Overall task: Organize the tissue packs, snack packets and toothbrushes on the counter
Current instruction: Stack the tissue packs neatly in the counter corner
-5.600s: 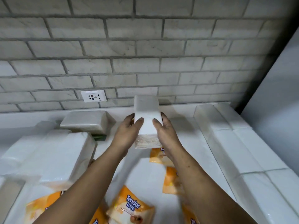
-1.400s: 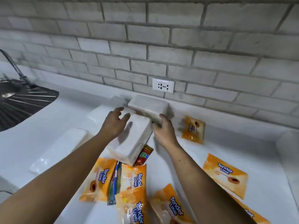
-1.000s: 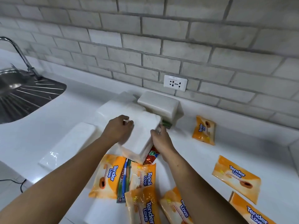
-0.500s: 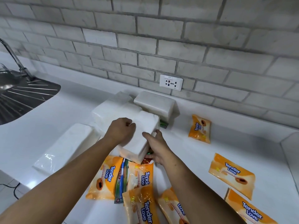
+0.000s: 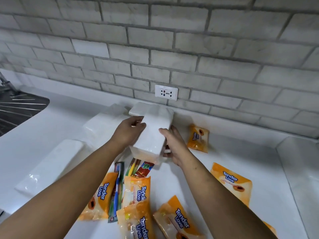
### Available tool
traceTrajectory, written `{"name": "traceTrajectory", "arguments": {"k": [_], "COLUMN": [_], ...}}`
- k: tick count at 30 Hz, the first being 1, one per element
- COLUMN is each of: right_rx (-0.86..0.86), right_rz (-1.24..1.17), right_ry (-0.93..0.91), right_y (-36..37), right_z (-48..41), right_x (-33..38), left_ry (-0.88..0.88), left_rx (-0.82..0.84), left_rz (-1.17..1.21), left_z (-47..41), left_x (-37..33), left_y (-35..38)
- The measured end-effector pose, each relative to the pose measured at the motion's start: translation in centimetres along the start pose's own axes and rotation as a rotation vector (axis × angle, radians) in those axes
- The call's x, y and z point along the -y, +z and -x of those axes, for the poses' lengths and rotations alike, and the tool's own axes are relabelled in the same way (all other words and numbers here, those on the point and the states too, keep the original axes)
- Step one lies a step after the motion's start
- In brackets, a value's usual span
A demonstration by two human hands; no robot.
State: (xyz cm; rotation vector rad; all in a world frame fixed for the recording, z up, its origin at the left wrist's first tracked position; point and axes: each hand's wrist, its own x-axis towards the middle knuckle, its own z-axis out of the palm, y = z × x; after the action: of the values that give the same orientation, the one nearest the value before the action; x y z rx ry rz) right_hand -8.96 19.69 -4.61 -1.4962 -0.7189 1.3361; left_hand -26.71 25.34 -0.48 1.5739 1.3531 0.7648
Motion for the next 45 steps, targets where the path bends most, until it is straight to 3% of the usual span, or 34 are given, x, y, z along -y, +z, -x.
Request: {"name": "traceTrajectory", "arguments": {"k": [8,25,34,39,45], "right_rx": [-0.112,-0.422,-0.626,-0.92,-1.057], "right_rz": [-0.051,0.072,0.492,0.398,0.471], "right_ry": [-0.118,-0.238,-0.287,-0.39,-0.355], "right_y": [-8.1,-33.5,-46.0,-52.5,-58.7], "right_z": [2.6,12.3,16.4,18.5,19.2], "right_x": [3.1,3.3,4.8,4.9,3.5], "left_ry": [-0.036,-0.055,-0.129,-0.127,-0.133], "left_rx": [0.287,0.601,0.581,0.58,0.577], "left_rz": [0.265,0.238,0.355,0.375,0.383], "left_z": [1.0,9.4,12.3,12.6,11.8], "left_x": [-4.7,-15.8,-19.8,-20.3,-20.9], "left_y": [7.2,32.4,43.4,47.4,50.3]}}
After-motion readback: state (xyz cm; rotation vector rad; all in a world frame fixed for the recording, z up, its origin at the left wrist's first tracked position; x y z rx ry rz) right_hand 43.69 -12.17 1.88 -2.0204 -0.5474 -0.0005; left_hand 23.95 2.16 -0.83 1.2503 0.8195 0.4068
